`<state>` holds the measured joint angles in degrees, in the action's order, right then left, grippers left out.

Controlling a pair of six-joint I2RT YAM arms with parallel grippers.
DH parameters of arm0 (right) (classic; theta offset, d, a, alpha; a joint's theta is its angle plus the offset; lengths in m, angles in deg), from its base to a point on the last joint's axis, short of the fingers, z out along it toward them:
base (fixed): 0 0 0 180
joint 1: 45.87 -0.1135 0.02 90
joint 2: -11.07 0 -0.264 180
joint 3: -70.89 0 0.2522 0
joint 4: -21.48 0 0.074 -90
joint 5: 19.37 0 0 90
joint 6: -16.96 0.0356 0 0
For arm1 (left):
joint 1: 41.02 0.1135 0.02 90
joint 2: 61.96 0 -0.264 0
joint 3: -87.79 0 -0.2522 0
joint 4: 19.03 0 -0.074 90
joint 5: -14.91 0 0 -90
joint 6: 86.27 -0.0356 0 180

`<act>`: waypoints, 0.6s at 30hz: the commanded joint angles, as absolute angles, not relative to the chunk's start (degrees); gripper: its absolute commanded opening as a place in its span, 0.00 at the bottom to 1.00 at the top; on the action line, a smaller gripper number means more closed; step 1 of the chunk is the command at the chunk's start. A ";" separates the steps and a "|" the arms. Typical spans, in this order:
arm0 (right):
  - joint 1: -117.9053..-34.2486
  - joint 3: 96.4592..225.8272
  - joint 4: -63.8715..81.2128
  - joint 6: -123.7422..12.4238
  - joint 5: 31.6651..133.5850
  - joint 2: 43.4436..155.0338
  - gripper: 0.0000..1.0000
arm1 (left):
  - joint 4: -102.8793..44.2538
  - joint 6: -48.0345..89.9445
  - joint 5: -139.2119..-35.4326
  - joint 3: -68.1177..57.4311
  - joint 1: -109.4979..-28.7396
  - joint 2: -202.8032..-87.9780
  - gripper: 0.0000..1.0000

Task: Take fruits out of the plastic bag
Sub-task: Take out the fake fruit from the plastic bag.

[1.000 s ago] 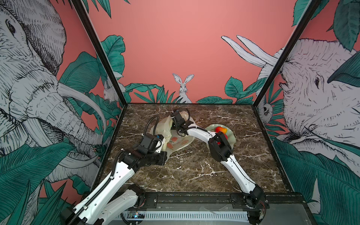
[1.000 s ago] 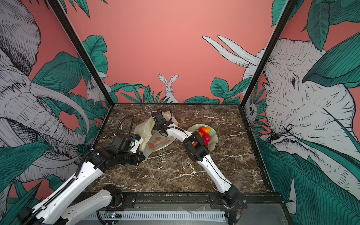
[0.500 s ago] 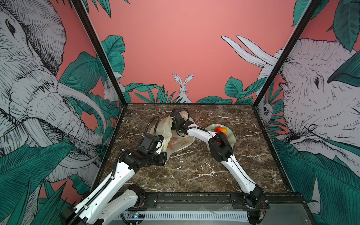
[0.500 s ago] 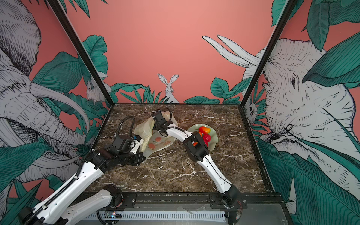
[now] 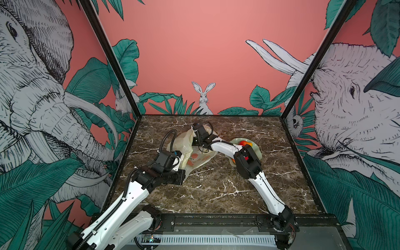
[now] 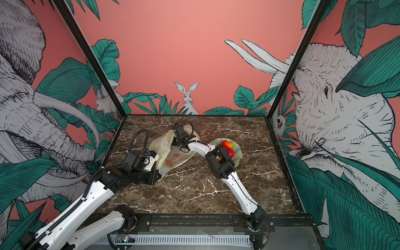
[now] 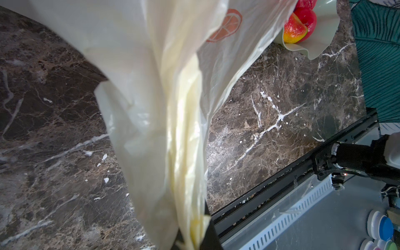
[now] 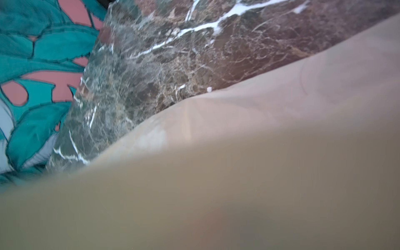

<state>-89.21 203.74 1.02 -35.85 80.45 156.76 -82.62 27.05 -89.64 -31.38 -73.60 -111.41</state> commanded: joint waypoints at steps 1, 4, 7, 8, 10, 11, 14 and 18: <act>-89.10 200.67 -2.29 -35.87 81.17 155.15 0.32 | -83.24 26.77 -89.60 -31.82 -73.70 -110.77 0.00; -89.10 198.43 -0.10 -35.70 81.40 152.24 0.27 | -83.16 26.67 -89.16 -31.45 -73.67 -110.86 0.00; -89.08 194.67 3.33 -35.10 81.70 148.26 0.26 | -82.73 26.46 -88.81 -31.22 -73.68 -111.19 0.00; -89.07 192.95 4.72 -34.84 81.86 146.65 0.25 | -82.48 26.41 -88.72 -31.25 -73.71 -111.27 0.00; -89.12 189.54 6.93 -34.56 82.35 143.35 0.24 | -82.03 26.41 -88.41 -31.47 -73.71 -111.57 0.00; -89.20 187.59 8.25 -34.63 82.49 141.56 0.24 | -81.80 26.41 -88.14 -31.50 -73.73 -111.70 0.00; -89.43 181.89 10.56 -36.04 81.84 136.22 0.25 | -80.99 26.76 -87.23 -31.67 -73.71 -112.00 0.00; -89.67 173.70 12.46 -39.97 78.81 128.69 0.25 | -80.45 27.15 -85.46 -31.50 -73.71 -111.67 0.00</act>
<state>-89.34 177.25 7.82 -37.01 81.30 133.79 -81.48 27.05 -87.56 -31.38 -73.60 -112.05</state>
